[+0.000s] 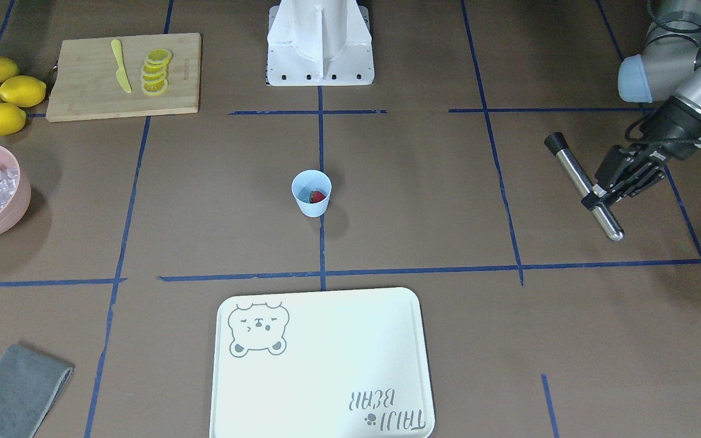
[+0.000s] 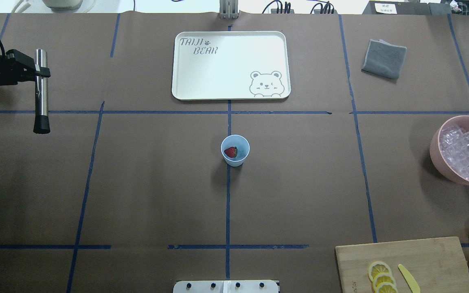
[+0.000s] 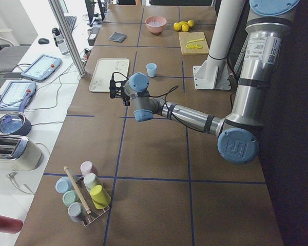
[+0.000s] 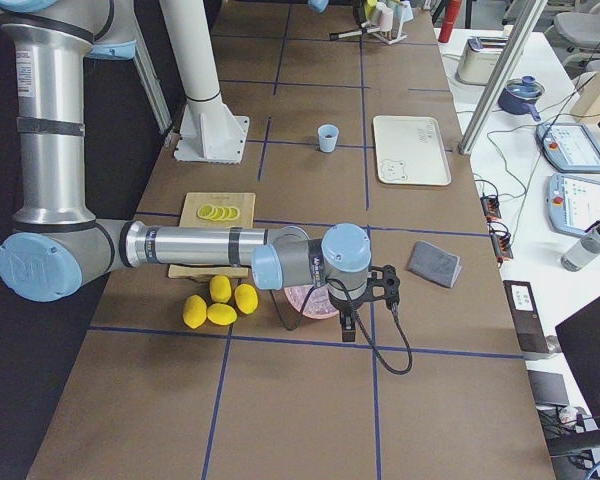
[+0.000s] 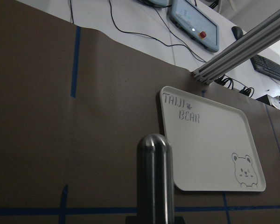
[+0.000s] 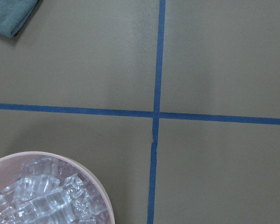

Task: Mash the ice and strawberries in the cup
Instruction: 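Carry the pestle with the left gripper back beside the cup rack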

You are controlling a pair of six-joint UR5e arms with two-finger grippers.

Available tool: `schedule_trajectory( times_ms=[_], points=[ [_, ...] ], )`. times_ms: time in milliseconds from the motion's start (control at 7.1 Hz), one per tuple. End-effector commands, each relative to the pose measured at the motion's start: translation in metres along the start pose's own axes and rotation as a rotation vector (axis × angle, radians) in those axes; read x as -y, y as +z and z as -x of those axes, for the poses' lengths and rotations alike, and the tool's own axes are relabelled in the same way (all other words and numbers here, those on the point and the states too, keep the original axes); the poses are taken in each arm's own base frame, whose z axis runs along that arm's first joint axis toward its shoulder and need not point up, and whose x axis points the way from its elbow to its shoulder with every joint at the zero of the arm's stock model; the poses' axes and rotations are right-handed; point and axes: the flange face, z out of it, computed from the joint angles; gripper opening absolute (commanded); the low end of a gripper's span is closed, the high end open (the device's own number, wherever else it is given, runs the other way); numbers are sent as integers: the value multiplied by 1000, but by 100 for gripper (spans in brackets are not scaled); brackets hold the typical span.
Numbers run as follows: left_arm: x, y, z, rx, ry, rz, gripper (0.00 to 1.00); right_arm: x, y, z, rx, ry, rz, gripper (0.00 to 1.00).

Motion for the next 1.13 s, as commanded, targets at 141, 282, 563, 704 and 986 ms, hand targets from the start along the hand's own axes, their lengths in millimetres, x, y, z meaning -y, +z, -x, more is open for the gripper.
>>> schedule_trajectory(
  times_ms=[141,282,563,704,986],
  points=[
    [-10,-15,88,148,63,109,0,0,-2,4,12,-7,-4,99],
    [-16,-14,117,218,123,137,0,0,-4,6,12,-9,-7,99],
    [-25,-15,166,358,185,128,0,-2,-4,5,9,-9,-7,99],
    [-34,-11,192,422,181,183,0,-1,-5,6,5,-11,-10,99],
    [-41,18,214,529,211,180,0,0,-5,6,2,-13,-12,99]
  ],
)
